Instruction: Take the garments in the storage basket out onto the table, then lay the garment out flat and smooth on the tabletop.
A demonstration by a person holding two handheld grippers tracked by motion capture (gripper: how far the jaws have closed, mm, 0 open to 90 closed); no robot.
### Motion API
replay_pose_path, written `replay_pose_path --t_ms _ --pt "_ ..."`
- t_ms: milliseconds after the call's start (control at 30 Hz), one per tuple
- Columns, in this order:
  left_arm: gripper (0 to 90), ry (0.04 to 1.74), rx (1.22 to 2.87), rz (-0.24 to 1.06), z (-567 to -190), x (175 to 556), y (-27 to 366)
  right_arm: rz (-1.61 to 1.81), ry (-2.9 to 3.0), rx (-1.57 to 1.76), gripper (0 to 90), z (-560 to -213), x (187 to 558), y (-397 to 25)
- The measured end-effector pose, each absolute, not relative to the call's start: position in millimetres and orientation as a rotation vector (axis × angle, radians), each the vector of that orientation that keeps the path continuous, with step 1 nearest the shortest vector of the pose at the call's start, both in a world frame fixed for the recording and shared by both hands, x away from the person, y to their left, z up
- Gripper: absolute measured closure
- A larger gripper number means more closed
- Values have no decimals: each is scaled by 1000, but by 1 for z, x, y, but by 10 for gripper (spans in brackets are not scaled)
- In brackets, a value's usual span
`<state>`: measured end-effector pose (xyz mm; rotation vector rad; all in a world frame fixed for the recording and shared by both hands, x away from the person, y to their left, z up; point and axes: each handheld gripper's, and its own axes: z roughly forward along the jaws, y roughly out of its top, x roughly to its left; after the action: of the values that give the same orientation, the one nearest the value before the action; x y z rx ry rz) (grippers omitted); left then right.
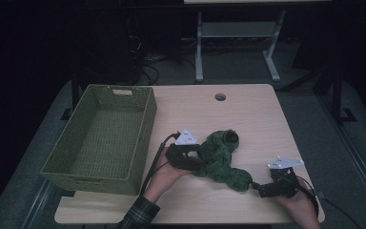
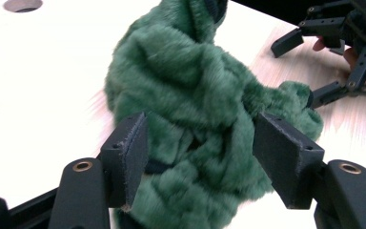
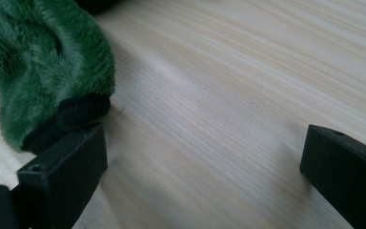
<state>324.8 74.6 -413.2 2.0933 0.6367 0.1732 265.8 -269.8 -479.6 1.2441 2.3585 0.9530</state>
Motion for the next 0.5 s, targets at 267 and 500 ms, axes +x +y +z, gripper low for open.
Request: replay_pose_path --t_ms 267,500 --pt "362 665 2107 213 -425 321 99 1028 2335 1276 128 -468 255 -280" --pt "382 696 2139 189 -445 325 113 1167 2352 1243 245 -459 249 -269"
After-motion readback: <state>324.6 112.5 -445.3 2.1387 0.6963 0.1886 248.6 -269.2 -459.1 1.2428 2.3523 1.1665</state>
